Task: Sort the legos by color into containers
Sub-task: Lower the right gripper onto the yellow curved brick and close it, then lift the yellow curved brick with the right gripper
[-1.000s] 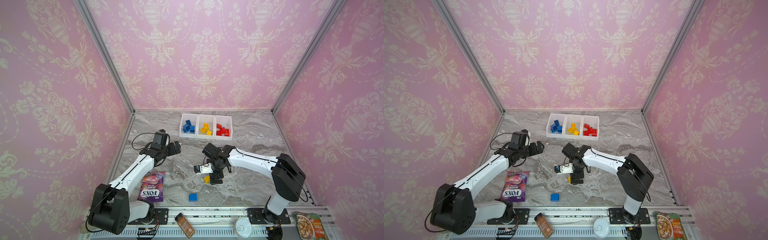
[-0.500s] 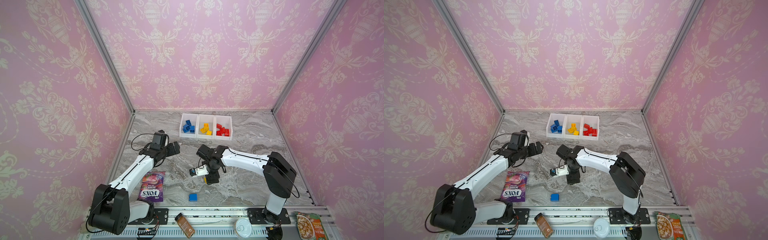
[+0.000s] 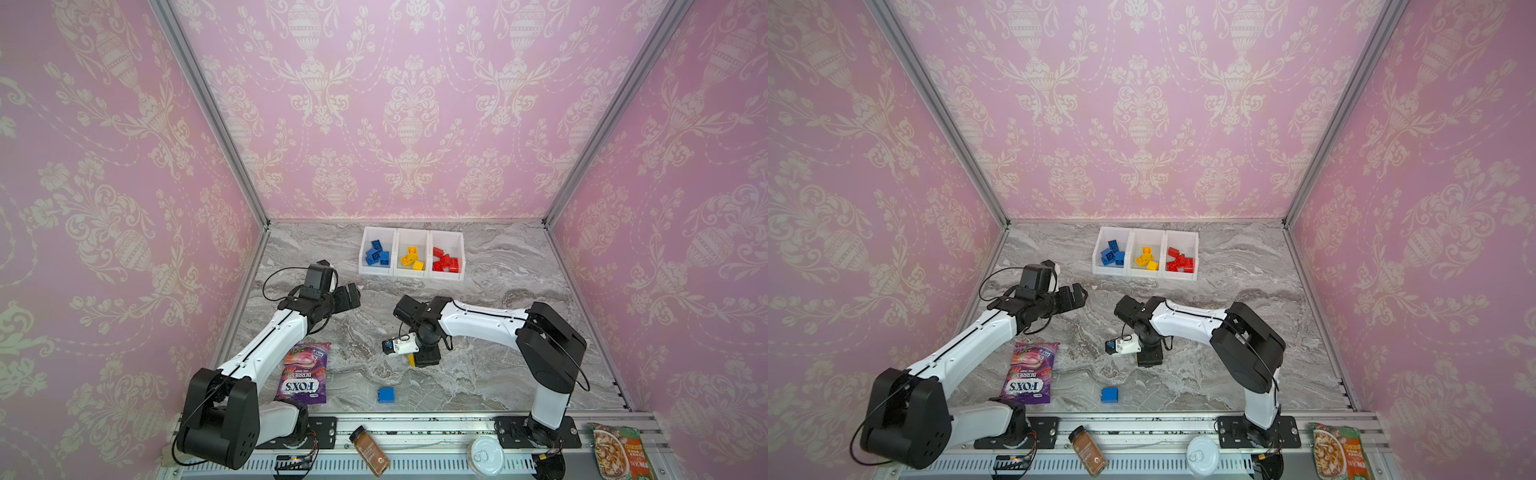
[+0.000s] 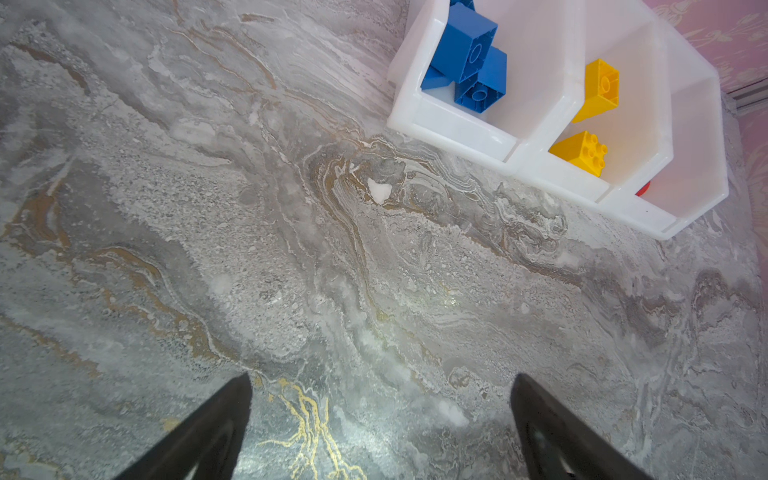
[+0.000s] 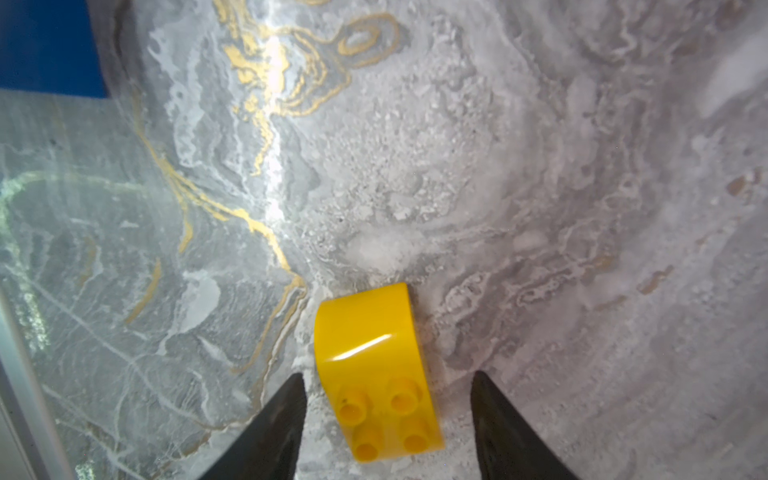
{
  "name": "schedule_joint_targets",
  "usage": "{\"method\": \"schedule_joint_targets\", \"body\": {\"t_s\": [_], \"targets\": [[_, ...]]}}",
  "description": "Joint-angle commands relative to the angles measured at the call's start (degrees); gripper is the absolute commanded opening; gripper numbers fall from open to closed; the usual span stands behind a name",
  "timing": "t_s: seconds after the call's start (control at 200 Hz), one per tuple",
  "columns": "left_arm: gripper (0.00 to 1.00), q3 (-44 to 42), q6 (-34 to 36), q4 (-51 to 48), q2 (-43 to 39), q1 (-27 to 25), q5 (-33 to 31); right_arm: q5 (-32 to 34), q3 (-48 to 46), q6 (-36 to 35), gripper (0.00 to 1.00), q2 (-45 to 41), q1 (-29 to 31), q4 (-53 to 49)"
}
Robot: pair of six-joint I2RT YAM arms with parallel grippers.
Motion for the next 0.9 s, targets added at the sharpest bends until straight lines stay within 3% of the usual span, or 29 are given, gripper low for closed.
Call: {"method": "schedule_joint_targets", "body": {"t_s": [0.0,0.19,0.896], "targets": [[0.99,-0.74,0.43,-0.51,-0.39,0.44,0.61,0.98,-0.29,0.99,0.57,0.57,0.13,-0.06],[0.99,-0.81,0.43,-0.42,-0.40,0.42,0.52,1.57,-0.01,1.38,0.46,0.84,0.16,-0.72],[0.99,-0.91,0.25,-0.64,-0.75,0.46,0.69,0.33,-0.75,5.82,0.41,-5.64,-2.42,1.24]]}}
